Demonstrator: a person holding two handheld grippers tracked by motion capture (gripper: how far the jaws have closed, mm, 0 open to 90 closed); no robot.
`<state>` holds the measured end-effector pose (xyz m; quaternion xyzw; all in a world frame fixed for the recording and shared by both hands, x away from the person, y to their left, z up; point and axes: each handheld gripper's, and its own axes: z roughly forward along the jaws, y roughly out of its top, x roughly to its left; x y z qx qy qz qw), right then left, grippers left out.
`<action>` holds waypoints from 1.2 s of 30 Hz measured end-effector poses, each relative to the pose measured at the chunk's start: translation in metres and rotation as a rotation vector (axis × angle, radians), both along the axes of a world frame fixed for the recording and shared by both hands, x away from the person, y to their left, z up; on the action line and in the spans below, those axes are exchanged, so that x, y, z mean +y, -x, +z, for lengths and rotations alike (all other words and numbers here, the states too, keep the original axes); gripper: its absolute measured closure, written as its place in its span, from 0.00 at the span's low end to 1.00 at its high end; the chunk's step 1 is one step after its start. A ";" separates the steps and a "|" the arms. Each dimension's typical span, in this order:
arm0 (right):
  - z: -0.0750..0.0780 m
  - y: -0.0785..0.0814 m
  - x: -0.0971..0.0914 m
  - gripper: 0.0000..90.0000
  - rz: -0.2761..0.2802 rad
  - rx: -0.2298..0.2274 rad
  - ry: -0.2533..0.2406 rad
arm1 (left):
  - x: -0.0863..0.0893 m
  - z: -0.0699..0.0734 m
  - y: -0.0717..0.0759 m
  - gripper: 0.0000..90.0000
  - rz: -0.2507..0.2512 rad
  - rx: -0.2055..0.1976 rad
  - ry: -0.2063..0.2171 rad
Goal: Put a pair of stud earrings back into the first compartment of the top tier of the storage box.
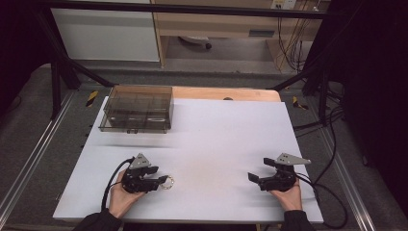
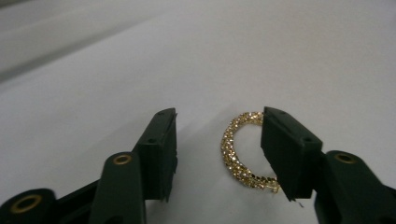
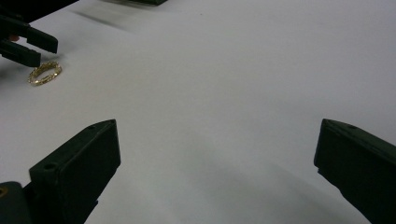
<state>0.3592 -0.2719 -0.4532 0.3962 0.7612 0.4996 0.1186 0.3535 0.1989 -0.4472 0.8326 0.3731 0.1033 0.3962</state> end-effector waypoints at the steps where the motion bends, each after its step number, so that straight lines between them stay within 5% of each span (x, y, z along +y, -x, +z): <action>1: 0.000 0.000 0.000 0.01 0.001 0.000 0.000 | -0.001 0.000 0.000 0.54 0.002 0.000 -0.005; 18: 0.000 0.000 0.000 0.01 -0.001 0.005 0.002 | -0.009 -0.002 0.003 0.91 0.005 0.016 -0.055; 29: 0.000 0.000 0.000 0.01 0.000 0.006 0.001 | -0.009 -0.001 0.004 0.94 0.013 0.002 -0.058; 36: 0.000 0.000 0.000 0.01 -0.001 0.004 0.001 | -0.005 0.005 0.005 0.95 0.025 0.002 -0.020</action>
